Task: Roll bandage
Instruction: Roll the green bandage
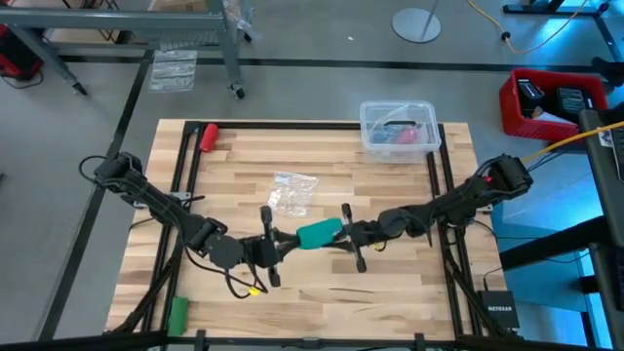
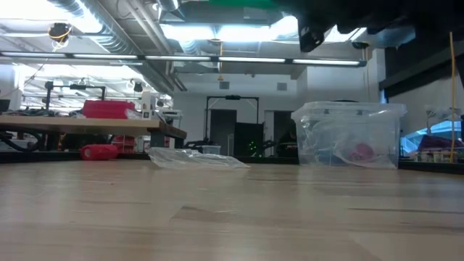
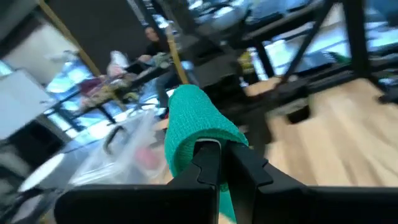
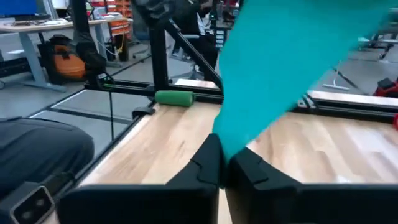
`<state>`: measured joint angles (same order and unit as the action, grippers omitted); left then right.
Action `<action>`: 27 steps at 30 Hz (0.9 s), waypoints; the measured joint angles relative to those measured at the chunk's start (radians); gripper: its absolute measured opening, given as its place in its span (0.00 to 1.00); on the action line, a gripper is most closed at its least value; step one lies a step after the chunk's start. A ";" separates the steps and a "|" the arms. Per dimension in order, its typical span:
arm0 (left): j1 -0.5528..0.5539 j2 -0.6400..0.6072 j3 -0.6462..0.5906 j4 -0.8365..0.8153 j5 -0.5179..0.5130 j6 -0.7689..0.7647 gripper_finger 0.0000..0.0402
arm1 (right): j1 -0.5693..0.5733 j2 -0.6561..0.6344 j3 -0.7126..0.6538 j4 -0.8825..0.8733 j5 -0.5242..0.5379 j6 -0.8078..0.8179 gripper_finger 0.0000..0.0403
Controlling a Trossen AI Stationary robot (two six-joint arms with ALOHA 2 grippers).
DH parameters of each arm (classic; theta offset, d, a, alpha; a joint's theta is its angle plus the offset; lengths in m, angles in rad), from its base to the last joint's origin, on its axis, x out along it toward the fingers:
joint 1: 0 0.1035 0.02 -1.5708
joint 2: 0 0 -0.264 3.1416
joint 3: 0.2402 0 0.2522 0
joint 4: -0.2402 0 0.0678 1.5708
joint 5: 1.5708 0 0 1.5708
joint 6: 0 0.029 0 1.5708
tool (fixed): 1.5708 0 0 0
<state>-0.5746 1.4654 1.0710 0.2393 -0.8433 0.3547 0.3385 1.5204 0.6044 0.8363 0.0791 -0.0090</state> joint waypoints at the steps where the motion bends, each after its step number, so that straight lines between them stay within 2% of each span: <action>1: -0.002 0.000 0.000 0.013 -0.026 0.021 0.02 | 0.011 0.000 0.000 0.004 0.008 0.004 0.04; 3: -0.013 0.000 0.000 0.034 -0.073 0.066 0.02 | 0.039 0.000 0.000 0.021 0.020 0.006 0.04; 7: -0.024 0.000 0.000 0.023 -0.083 0.125 0.02 | 0.088 0.000 0.000 0.062 0.035 0.010 0.01; 10: -0.017 0.000 0.000 -0.024 -0.082 0.121 0.02 | 0.095 0.000 0.010 0.106 -0.008 0.063 0.02; 14: -0.008 0.027 0.000 -0.141 -0.085 0.117 0.01 | 0.093 0.000 0.055 0.059 -0.083 0.093 0.03; 21: -0.001 0.129 0.000 -0.154 -0.086 0.073 0.00 | 0.093 0.000 0.074 0.049 -0.092 0.133 0.01; 27: -0.028 0.136 0.002 -0.153 -0.095 0.040 0.00 | 0.109 0.001 0.073 0.139 -0.106 0.155 0.02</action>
<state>-0.6028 1.6010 1.0725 0.0866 -0.9380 0.3950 0.4474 1.5211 0.6777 0.9755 -0.0273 0.1459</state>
